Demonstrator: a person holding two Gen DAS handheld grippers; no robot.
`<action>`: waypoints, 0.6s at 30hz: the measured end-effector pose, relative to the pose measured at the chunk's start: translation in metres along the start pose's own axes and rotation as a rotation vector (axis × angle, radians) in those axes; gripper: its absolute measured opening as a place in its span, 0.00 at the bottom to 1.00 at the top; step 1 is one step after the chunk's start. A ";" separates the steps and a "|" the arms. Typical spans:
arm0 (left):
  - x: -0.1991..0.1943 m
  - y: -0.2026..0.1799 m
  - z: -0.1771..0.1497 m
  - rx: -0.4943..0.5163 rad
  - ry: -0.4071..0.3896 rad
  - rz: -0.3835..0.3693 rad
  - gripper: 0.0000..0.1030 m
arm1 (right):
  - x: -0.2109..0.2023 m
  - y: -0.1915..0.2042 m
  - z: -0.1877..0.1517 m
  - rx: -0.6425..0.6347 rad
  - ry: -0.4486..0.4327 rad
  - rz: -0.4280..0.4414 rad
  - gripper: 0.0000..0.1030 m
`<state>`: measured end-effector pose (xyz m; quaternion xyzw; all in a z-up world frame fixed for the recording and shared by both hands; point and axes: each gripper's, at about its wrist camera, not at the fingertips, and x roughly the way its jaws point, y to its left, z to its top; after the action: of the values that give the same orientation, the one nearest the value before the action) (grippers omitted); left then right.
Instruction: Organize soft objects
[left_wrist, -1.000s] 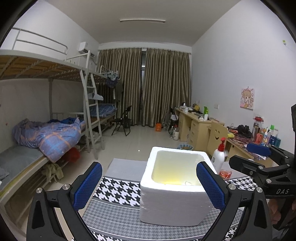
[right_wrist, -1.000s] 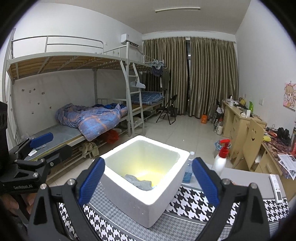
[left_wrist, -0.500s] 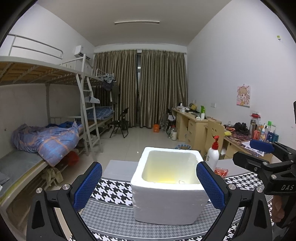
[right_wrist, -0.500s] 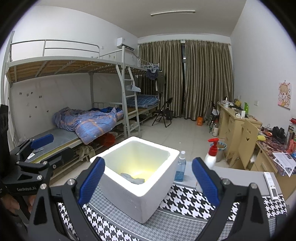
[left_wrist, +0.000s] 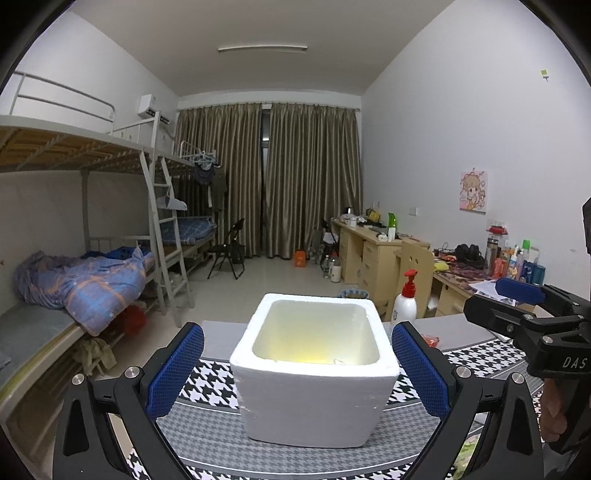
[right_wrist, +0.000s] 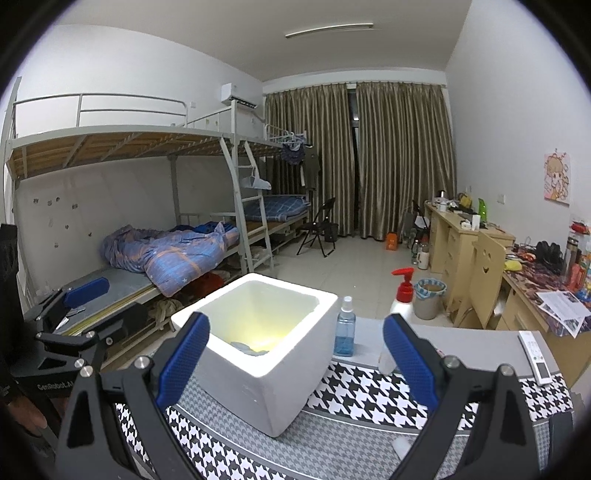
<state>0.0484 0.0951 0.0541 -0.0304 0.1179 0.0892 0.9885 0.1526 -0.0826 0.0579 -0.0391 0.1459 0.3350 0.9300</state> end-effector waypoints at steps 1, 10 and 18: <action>-0.001 -0.002 0.000 0.004 -0.004 0.004 0.99 | -0.001 -0.002 0.000 0.004 -0.001 -0.001 0.94; -0.008 -0.014 -0.004 0.015 -0.025 -0.002 0.99 | -0.009 -0.013 -0.011 0.013 0.003 -0.006 0.94; -0.008 -0.023 -0.011 0.018 -0.010 -0.019 0.99 | -0.018 -0.020 -0.019 0.026 0.003 -0.018 0.94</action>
<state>0.0419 0.0705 0.0462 -0.0220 0.1136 0.0789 0.9901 0.1480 -0.1122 0.0449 -0.0287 0.1511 0.3249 0.9332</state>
